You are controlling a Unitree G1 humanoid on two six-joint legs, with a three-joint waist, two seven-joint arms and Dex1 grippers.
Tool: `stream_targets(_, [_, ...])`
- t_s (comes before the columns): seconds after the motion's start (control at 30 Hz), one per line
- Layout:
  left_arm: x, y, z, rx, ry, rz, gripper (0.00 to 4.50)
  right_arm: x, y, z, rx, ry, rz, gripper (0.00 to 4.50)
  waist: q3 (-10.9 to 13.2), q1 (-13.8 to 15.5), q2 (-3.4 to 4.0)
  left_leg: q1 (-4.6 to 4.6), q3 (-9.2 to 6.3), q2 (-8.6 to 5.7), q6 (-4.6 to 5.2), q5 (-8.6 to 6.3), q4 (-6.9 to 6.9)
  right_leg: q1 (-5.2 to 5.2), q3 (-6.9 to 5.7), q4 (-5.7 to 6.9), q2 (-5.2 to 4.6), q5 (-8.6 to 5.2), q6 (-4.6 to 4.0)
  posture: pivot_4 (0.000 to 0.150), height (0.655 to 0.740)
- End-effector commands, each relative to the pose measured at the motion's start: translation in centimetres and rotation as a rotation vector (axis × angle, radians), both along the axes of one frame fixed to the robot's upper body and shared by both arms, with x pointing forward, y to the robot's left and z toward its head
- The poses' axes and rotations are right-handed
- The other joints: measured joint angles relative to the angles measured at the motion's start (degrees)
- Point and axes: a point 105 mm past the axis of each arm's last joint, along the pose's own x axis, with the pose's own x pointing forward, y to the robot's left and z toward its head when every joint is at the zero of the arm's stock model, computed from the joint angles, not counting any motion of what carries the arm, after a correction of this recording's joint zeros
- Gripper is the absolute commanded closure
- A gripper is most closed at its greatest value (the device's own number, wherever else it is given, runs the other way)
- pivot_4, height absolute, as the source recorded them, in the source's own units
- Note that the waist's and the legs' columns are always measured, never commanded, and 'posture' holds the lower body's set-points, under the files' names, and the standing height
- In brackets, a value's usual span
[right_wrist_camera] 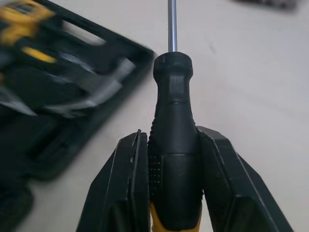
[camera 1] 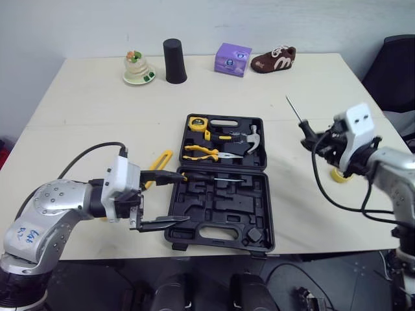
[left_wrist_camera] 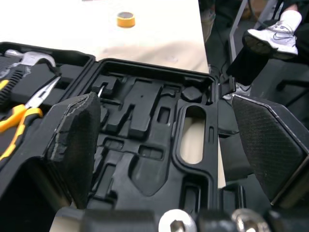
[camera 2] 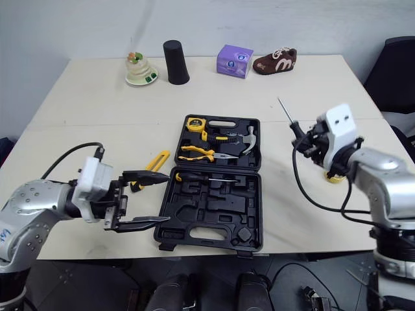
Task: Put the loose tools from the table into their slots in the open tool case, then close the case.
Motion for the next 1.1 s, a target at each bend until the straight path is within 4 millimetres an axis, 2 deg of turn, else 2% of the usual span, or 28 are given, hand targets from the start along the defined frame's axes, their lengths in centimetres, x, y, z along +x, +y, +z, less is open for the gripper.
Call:
stream_targets(0.03, [0.3, 1.8, 0.7, -0.028, -0.122, 0.046, 0.0, -3.3, 5.2, 0.3, -0.181, -0.029, 0.449, 3.48, 0.01, -0.06, -0.01, -0.01, 0.0, 0.02, -0.02, -0.01, 0.0, 0.0, 0.02, -0.02, 0.02, 0.0, 0.0, 0.15, 0.74])
stream_targets(0.07, [0.6, 2.8, 0.3, -0.028, -0.132, 0.091, 0.0, -4.1, 6.8, 0.3, -0.19, -0.017, 0.544, 3.48, 0.01, -0.13, -0.01, 0.0, 0.03, 0.05, -0.04, -0.03, 0.0, -0.01, 0.04, -0.03, 0.04, 0.0, 0.0, 0.15, 0.74])
stream_targets(0.17, [0.8, 5.0, -1.1, -0.019, -0.087, 0.19, 0.0, -5.4, 9.3, -0.7, -0.239, 0.057, 0.684, 3.48, 0.01, -1.09, -0.02, 0.02, 0.18, 0.19, -0.08, -0.07, 0.01, -0.08, 0.03, 0.0, 0.09, 0.0, -0.01, 0.15, 0.74])
stream_targets(0.27, [0.6, 6.2, -1.9, -0.019, -0.04, 0.247, 0.0, -5.2, 9.5, -2.5, -0.339, 0.152, 0.697, 3.48, 0.02, -1.3, -0.05, 0.01, 0.16, 0.26, -0.1, -0.13, 0.05, -0.11, 0.09, -0.01, 0.02, 0.0, -0.02, 0.15, 0.74])
stream_targets(0.37, [0.3, 7.0, -2.5, 0.0, -0.022, 0.296, 0.0, -3.8, 9.4, -3.8, -0.463, 0.171, 0.662, 3.48, 0.04, -1.22, -0.13, -0.05, 0.15, 0.27, -0.06, -0.3, 0.12, -0.12, 0.15, -0.02, -0.39, 0.0, -0.07, 0.15, 0.74])
stream_targets(0.63, [-0.5, 7.4, -3.2, 0.004, 0.017, 0.339, 0.0, -2.3, 9.6, -4.2, -0.547, 0.174, 0.612, 3.48, 0.04, -1.52, -0.13, -0.05, 0.29, 0.12, -0.04, -0.32, 0.1, -0.26, 0.09, 0.06, -0.57, 0.0, -0.07, 0.15, 0.74])
stream_targets(0.83, [-0.5, 7.2, -3.3, -0.014, 0.022, 0.363, 0.0, -2.9, 10.7, -5.3, -0.594, 0.165, 0.714, 3.48, 0.04, -1.43, -0.13, -0.05, 0.41, 0.13, -0.04, -0.32, 0.1, -0.35, 0.06, 0.1, -0.54, 0.0, -0.07, 0.15, 0.74])
stream_targets(1.1, [-0.3, 7.3, -3.3, -0.019, 0.017, 0.385, 0.0, -2.5, 11.1, -6.3, -0.603, 0.163, 0.69, 3.48, 0.04, -1.39, -0.13, -0.05, 0.43, 0.13, -0.04, -0.32, 0.11, -0.35, 0.06, 0.12, -0.54, 0.0, -0.07, 0.15, 0.74])
